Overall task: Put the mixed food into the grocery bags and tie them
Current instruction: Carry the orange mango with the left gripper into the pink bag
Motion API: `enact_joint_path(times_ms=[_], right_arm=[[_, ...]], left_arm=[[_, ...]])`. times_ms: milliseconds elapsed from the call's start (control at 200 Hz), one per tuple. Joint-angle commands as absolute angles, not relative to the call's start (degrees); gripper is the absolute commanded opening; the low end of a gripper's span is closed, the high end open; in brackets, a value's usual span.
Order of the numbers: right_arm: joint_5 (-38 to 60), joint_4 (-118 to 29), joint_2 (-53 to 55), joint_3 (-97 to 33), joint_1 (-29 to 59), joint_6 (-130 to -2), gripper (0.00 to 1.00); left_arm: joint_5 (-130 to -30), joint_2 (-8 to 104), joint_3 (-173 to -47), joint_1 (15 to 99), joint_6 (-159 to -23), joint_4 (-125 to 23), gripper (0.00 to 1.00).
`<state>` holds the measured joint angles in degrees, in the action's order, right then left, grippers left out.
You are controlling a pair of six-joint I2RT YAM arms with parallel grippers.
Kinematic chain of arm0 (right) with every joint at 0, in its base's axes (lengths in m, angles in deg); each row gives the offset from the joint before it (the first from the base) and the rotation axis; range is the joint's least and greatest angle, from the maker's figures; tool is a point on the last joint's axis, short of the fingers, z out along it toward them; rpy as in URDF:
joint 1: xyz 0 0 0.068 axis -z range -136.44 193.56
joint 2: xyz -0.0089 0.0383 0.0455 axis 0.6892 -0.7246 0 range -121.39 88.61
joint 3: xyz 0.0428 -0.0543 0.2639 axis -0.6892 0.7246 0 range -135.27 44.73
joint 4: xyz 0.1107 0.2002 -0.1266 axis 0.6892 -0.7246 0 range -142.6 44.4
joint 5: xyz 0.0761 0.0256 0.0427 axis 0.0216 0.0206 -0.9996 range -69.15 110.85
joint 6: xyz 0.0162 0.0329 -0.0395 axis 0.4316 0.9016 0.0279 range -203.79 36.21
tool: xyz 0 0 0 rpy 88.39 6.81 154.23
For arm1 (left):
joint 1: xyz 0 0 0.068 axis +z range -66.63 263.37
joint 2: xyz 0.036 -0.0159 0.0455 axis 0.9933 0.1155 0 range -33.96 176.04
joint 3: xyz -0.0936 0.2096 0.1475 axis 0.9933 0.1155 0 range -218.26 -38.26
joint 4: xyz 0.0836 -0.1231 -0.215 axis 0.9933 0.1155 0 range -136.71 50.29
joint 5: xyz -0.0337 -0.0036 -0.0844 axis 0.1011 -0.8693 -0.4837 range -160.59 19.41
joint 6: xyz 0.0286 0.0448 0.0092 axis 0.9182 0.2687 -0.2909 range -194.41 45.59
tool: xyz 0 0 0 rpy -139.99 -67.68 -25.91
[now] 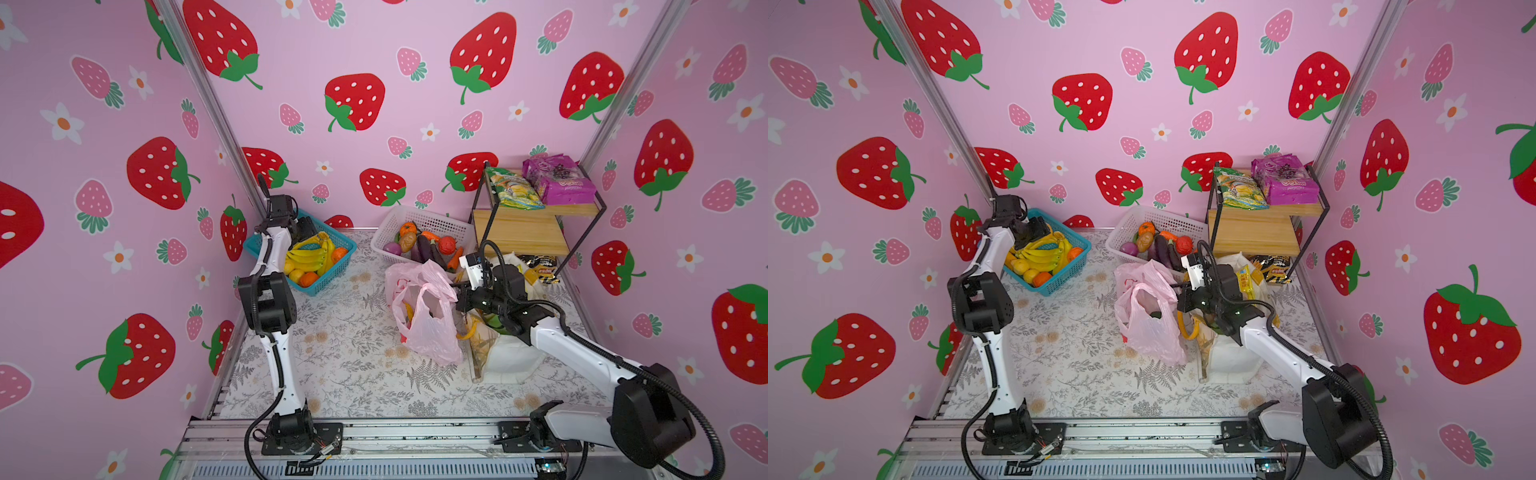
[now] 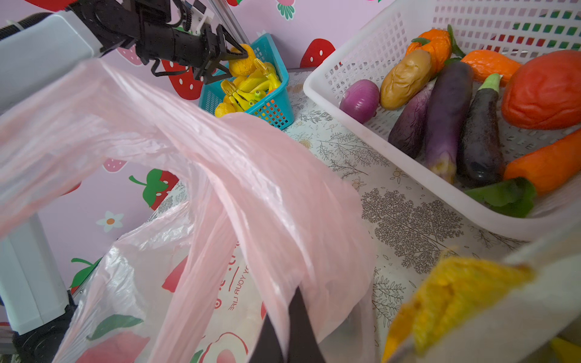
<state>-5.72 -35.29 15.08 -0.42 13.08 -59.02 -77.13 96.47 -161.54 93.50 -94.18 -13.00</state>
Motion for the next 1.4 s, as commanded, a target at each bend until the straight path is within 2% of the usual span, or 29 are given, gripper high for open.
enact_joint_path(times_ms=[0, 160, 350, 475, 635, 750, 905, 1061, 1196, 1396], right_arm=[[-5.5, -35.5, 15.4, -0.2, 13.5, -59.4, 0.00], [-5.3, -35.4, 15.6, -0.2, 13.5, -59.4, 0.00], [-5.5, -35.3, 15.6, 0.0, 13.7, -59.3, 0.00], [-6.0, -34.9, 15.3, 0.3, 13.8, -58.8, 0.00], [-6.7, -34.4, 15.0, 0.2, 13.8, -58.4, 0.00], [-7.1, -34.4, 15.7, -0.1, 13.7, -58.2, 0.00], [-7.8, -34.9, 16.4, -0.4, 13.8, -58.0, 0.00], [-8.0, -35.4, 17.1, -0.7, 13.8, -58.0, 0.00], [-7.8, -35.7, 17.4, -0.6, 13.8, -58.4, 0.00], [-7.5, -35.9, 17.1, -0.6, 13.8, -58.7, 0.00]], left_arm=[[-76.2, 89.7, -154.1, 93.5, -95.7, -15.8, 0.70], [-74.8, 68.1, -126.4, 91.5, -99.4, -27.7, 0.69], [-74.3, 42.5, -98.0, 81.3, -103.9, -35.7, 0.69], [-74.0, 29.3, -88.8, 70.8, -104.4, -34.3, 0.69], [-76.3, 17.6, -85.8, 57.5, -104.1, -33.2, 0.66], [-79.9, 17.6, -86.8, 49.9, -102.0, -34.9, 0.66], [-83.1, 25.8, -92.2, 44.2, -97.0, -33.5, 0.66], [-87.3, 34.4, -97.9, 42.5, -93.2, -30.0, 0.65], [-86.5, 39.4, -100.6, 42.3, -89.7, -24.7, 0.65], [-84.6, 45.7, -102.0, 42.1, -85.9, -19.9, 0.73]])
